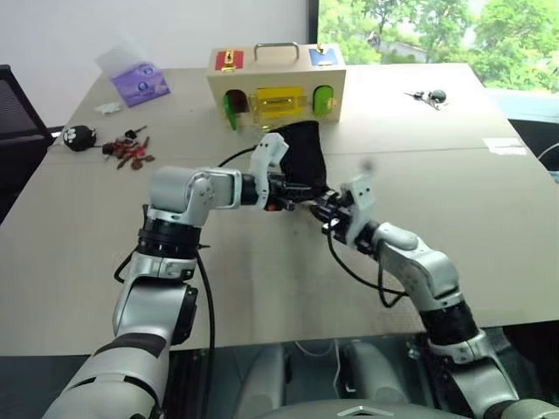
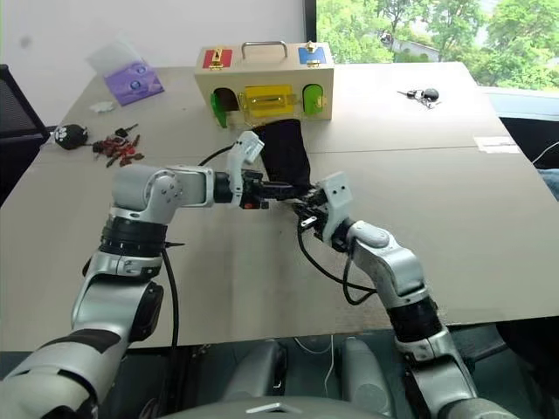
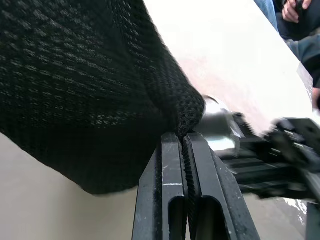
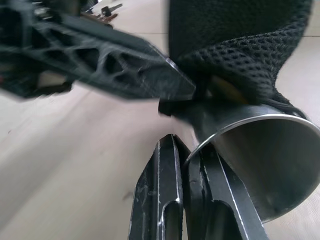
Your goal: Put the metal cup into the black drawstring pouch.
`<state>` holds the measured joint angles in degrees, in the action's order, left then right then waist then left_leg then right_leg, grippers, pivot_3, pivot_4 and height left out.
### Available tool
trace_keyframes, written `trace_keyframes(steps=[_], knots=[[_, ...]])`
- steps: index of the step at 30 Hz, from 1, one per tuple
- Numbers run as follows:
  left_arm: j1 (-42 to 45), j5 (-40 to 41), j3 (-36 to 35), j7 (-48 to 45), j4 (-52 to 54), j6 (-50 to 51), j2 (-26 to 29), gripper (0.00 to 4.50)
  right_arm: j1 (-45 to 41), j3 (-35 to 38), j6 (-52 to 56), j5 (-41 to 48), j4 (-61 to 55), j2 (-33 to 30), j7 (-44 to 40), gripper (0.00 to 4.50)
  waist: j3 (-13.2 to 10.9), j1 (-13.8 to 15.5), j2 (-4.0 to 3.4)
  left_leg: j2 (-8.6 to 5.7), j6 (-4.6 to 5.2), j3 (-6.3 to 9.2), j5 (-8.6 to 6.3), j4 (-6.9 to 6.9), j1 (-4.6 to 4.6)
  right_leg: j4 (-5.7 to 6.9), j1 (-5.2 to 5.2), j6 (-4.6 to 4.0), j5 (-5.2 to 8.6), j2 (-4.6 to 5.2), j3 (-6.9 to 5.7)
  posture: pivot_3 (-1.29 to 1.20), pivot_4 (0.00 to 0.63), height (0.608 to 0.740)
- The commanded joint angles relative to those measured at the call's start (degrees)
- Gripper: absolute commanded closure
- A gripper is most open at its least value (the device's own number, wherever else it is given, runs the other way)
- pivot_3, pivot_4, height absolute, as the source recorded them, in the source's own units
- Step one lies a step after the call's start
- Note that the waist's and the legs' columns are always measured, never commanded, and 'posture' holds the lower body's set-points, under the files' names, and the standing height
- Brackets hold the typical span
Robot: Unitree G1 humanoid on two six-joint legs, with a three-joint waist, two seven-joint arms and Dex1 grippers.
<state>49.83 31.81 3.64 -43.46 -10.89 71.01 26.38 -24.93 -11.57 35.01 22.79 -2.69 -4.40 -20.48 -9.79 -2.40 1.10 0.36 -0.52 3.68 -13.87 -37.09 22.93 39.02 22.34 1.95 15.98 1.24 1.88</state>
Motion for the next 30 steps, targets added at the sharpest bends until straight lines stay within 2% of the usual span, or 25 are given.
trace_keyframes(steps=[1,5,8,14,18,23,30], knots=[[-0.23,1.3,-2.42,0.26,2.67,1.53,1.27,4.5,-1.05,3.39,-3.56,-0.47,-0.37,1.65,1.58,4.43,0.0,0.01,0.0,0.0,-0.02,-0.02,0.01,0.02,0.04,0.01,0.07,0.0,0.0,0.01,0.04,0.0,0.15,0.74],[-0.39,1.68,-3.99,0.72,2.64,3.1,1.82,4.5,-0.2,7.01,-4.34,1.62,-0.57,2.9,1.27,4.43,0.0,0.19,0.0,0.01,-0.23,-0.05,0.13,-0.03,0.31,0.08,0.35,0.01,-0.01,0.08,0.08,0.0,0.15,0.74],[-0.5,2.6,-5.42,0.71,3.06,4.14,1.7,4.5,-0.27,6.35,-4.8,2.55,-0.28,3.76,-1.87,4.43,0.0,0.06,0.0,0.0,-0.22,-0.05,0.13,-0.06,0.38,0.08,0.41,0.02,-0.02,0.09,0.07,0.0,0.15,0.74],[2.14,6.1,-13.95,4.04,1.0,10.73,0.46,4.5,-0.65,3.9,-4.91,3.25,1.29,5.12,-7.3,4.43,0.0,-0.15,0.0,0.0,-0.22,-0.11,0.13,-0.04,0.41,0.31,0.61,0.01,-0.01,0.01,0.13,0.0,0.15,0.74],[3.93,7.15,-19.55,7.02,-0.55,15.2,0.21,4.5,0.57,4.46,-2.41,5.96,-1.77,3.88,-9.98,4.43,0.0,0.0,0.0,0.0,-0.24,-0.11,0.15,-0.3,0.82,0.64,1.04,0.01,-0.01,0.04,0.16,0.0,0.15,0.74],[3.4,8.65,-24.18,10.45,0.02,21.09,0.57,4.5,1.8,5.74,2.42,9.37,-5.89,0.76,-11.12,4.43,0.0,-0.01,0.0,-0.02,-0.26,-0.16,0.15,-0.33,0.82,0.76,1.09,0.02,-0.01,0.13,0.2,0.0,0.15,0.74],[-2.48,17.97,-24.15,14.76,2.77,21.49,5.16,4.5,2.14,8.39,8.75,15.16,-10.02,-1.7,-11.15,4.43,0.0,-0.26,0.0,0.02,-0.29,-0.2,0.18,-0.32,0.8,0.84,1.17,0.01,-0.01,0.11,0.3,0.0,0.15,0.74]])
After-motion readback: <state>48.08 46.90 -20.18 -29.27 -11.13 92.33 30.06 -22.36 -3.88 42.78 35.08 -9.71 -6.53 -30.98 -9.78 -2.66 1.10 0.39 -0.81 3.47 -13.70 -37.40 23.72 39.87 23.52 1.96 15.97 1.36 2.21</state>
